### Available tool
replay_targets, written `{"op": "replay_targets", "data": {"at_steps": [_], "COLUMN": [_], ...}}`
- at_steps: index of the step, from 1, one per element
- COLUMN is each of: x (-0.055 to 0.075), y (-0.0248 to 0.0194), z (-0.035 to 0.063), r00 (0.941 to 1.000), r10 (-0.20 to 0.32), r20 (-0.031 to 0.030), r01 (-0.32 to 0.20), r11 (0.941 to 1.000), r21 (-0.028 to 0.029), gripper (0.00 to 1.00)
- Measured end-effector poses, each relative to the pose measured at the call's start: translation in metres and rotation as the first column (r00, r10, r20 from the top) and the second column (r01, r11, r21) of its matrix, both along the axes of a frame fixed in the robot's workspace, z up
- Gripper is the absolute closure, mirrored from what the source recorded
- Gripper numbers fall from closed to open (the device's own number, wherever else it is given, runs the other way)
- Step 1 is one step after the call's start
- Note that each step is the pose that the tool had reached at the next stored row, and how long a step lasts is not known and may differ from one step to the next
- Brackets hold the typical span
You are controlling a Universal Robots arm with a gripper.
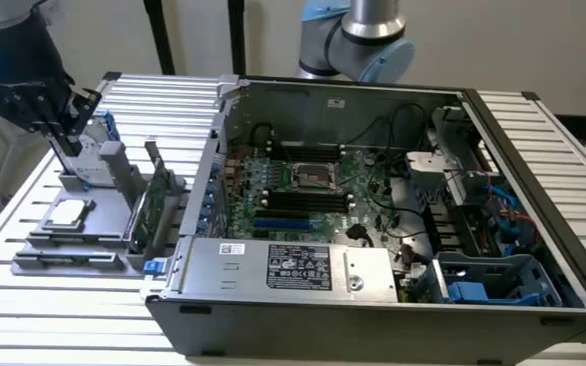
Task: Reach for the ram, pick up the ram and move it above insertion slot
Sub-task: 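Reach for the ram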
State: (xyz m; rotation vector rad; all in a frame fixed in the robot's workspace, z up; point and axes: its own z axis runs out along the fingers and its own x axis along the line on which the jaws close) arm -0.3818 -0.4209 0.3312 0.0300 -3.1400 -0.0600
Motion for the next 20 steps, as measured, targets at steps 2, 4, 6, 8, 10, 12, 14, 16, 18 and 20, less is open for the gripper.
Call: {"op": "replay_targets", "data": {"at_steps": [2, 4, 6, 8, 10, 12, 14, 16, 18, 20], "x": [0.000, 0.000, 0.000, 0.000, 0.000, 0.000, 0.000, 0.000, 0.000, 0.000], "y": [0.0000, 0.0000, 0.0000, 0.0000, 0.0000, 0.0000, -0.0014, -0.0083, -0.0172, -0.0264], "z": [0.0000, 0.0000, 0.0000, 0.0000, 0.0000, 0.0000, 0.0002, -0.0002, -0.0004, -0.0007], "r00": [1.0000, 1.0000, 1.0000, 1.0000, 1.0000, 1.0000, 1.0000, 1.0000, 1.0000, 1.0000], "r10": [0.000, 0.000, 0.000, 0.000, 0.000, 0.000, 0.000, 0.000, 0.000, 0.000], "r20": [0.0000, 0.0000, -0.0001, 0.0000, 0.0000, 0.0000, -0.0004, -0.0001, 0.0000, -0.0001], "r01": [0.000, 0.000, 0.000, 0.000, 0.000, 0.000, 0.000, 0.000, 0.000, 0.000], "r11": [1.0000, 1.0000, 1.0000, 1.0000, 1.0000, 1.0000, 1.0000, 1.0000, 1.0000, 1.0000], "r21": [0.0000, 0.0000, 0.0000, 0.0000, 0.0000, 0.0000, -0.0002, 0.0000, 0.0000, 0.0000], "gripper": [0.89, 0.89, 0.89, 0.89, 0.89, 0.89, 0.89, 0.89, 0.89, 0.89]}}
